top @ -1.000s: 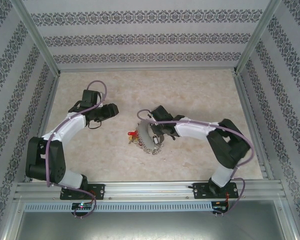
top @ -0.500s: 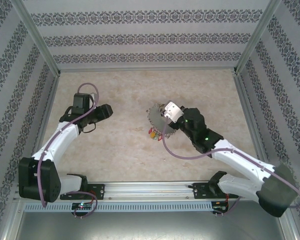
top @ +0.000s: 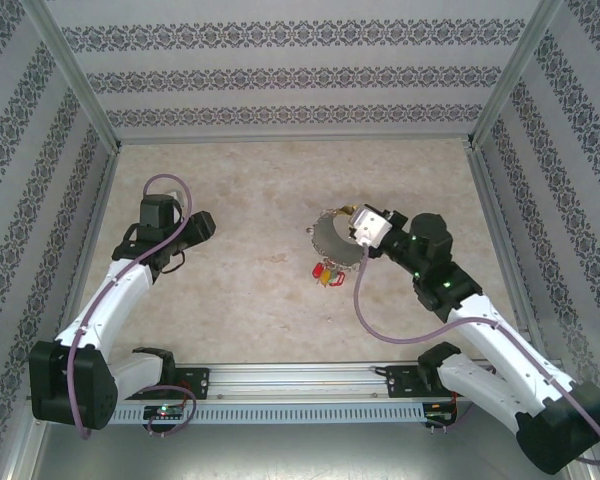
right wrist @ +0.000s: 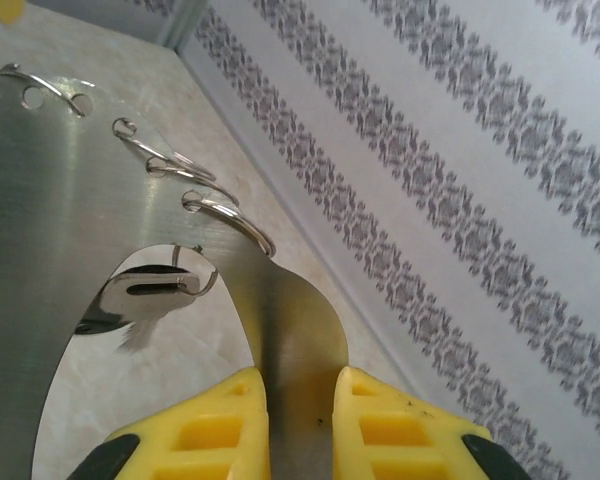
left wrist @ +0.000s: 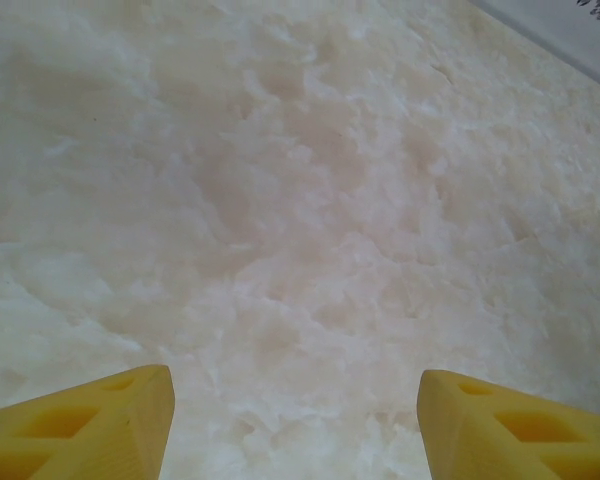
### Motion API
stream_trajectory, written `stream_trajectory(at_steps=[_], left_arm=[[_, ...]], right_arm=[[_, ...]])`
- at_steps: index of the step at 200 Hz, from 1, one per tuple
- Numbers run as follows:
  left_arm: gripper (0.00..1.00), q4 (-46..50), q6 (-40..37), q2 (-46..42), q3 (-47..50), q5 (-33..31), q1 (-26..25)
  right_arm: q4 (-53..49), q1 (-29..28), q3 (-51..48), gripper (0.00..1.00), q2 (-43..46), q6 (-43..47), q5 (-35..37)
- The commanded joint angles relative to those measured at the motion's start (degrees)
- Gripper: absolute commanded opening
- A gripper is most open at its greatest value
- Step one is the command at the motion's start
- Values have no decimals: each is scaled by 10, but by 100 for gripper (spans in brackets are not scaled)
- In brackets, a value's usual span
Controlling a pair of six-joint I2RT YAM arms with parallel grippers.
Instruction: Put the keys on the keyring
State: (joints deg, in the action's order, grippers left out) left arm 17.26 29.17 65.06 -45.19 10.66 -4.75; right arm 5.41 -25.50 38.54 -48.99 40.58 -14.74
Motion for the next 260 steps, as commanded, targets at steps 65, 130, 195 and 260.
stream_trajectory(at_steps=[65,130,195,260], left_arm=[[58,-174,-84,-41,-15,253,-28],[58,-136,-129,-60,-21,259,-36],[58,-121,-110,-68,13,144,-36],[59,-70,-129,-74,6,97,-35]], right_arm=[[73,100,112,12,-102,-151,-380],[56,123,184,9,-157,-209,-510],[-113,121,245,7,-137,-51,-437],[-102,109,207,20,-111,-45,-356]])
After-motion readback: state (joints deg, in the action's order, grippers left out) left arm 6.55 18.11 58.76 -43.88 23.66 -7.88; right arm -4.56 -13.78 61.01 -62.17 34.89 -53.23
